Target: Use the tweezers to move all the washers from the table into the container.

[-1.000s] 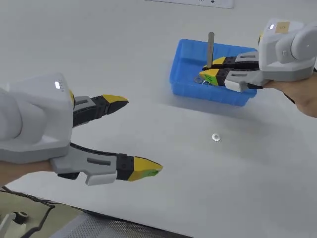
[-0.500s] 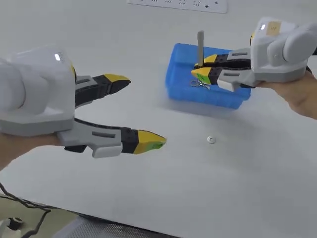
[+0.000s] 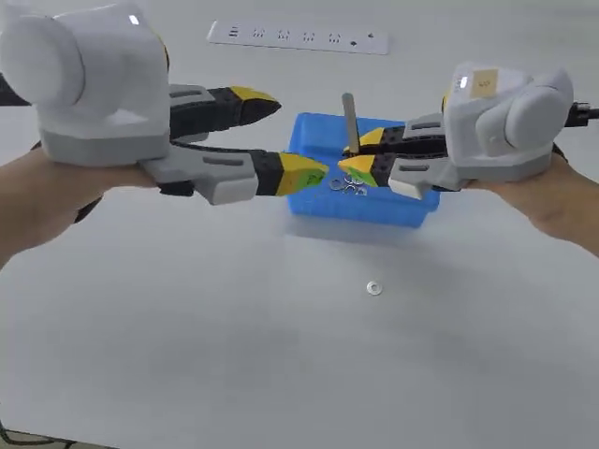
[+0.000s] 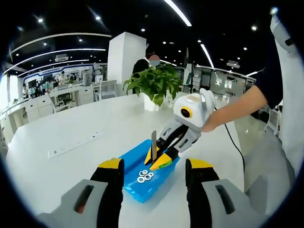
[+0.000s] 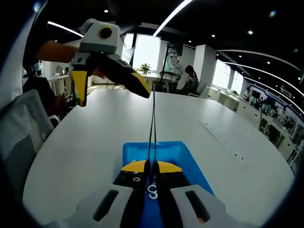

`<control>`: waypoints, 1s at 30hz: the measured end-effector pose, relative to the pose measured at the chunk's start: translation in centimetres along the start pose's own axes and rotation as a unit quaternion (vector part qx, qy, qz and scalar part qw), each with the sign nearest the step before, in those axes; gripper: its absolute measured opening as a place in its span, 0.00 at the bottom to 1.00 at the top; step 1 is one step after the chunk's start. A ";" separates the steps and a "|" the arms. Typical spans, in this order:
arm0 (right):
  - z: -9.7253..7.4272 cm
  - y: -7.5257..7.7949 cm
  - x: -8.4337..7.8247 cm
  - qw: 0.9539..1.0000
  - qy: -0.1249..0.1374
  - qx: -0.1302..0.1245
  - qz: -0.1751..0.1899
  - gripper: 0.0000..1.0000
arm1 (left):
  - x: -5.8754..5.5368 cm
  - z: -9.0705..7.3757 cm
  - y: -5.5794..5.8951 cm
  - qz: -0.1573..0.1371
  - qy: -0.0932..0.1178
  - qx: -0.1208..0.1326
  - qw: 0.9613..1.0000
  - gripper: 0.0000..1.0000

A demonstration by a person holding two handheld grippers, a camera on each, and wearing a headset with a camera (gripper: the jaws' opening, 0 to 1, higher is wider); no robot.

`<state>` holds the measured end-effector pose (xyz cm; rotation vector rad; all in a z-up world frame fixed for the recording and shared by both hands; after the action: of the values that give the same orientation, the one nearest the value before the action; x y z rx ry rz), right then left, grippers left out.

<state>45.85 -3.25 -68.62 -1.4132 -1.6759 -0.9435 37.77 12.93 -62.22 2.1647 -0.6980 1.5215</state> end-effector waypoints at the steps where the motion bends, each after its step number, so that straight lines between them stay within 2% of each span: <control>1: -0.1 -0.1 0.1 1.000 -0.001 0.003 -0.002 0.07 | 0.1 0.7 -0.2 -0.021 0.011 -0.006 1.000 0.57; 4: -0.3 -0.2 0.4 1.000 0.001 0.002 -0.005 0.07 | 0.3 2.0 -0.8 -0.002 -0.003 -0.006 1.000 0.57; 5: -0.4 -0.3 0.5 1.000 0.003 0.002 -0.004 0.07 | 0.4 2.2 -0.9 -0.005 -0.002 -0.009 1.000 0.55; 6: -0.5 -0.3 0.6 1.000 0.005 0.000 -0.005 0.07 | 0.7 2.6 -0.8 -0.022 -0.003 -0.021 1.000 0.52; 7: -0.6 -0.3 0.6 1.000 0.006 0.000 -0.004 0.07 | 0.9 2.7 -0.7 -0.018 -0.001 -0.027 0.999 0.49; 8: -0.6 -0.3 0.7 1.000 0.010 0.001 -0.002 0.07 | 1.4 2.9 -0.4 0.001 0.011 -0.033 0.999 0.46; 10: -0.6 -0.4 0.9 1.000 0.014 0.003 -0.004 0.07 | 1.7 3.2 -0.3 0.008 0.009 -0.037 0.999 0.42; 13: -0.5 -0.4 1.0 1.000 0.016 0.005 -0.004 0.07 | 1.6 3.4 -0.6 0.032 -0.005 -0.049 0.998 0.28; 14: -0.5 -0.4 1.0 1.000 0.016 0.005 -0.004 0.07 | 1.6 3.4 -0.6 0.031 -0.005 -0.054 0.998 0.23; 19: -0.4 -0.4 0.7 1.000 0.012 0.006 -0.002 0.07 | 1.7 3.0 -0.3 0.033 -0.006 -0.070 0.997 0.19; 22: -0.4 -0.5 0.6 1.000 0.012 0.009 0.002 0.07 | 1.8 2.7 -0.3 0.022 -0.004 -0.080 0.997 0.17; 26: -0.3 -0.9 0.6 1.000 0.014 0.017 0.005 0.07 | 1.9 2.7 -0.3 0.032 0.003 -0.082 0.996 0.15; 28: -0.3 -1.0 0.6 1.000 0.013 0.019 0.004 0.07 | 1.9 2.7 -0.4 0.044 0.004 -0.085 0.995 0.09; 30: -0.3 -1.2 0.7 1.000 0.012 0.020 0.003 0.07 | 1.9 2.7 -0.4 0.042 0.002 -0.091 0.995 0.09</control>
<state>44.61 -3.32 -68.00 -1.3740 -1.6628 -0.9142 40.60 11.38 -61.34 2.0182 -0.9001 1.4420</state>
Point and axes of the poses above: the centre of the closed fingertips' face, and the gripper's own axes: z roughly forward along the fingers, y roughly to its right, x roughly out of its top, the point moved 10 cm from there along -z, roughly backward along the fingers, and after that the axes turned 10 degrees about x, right-handed, at the moved point
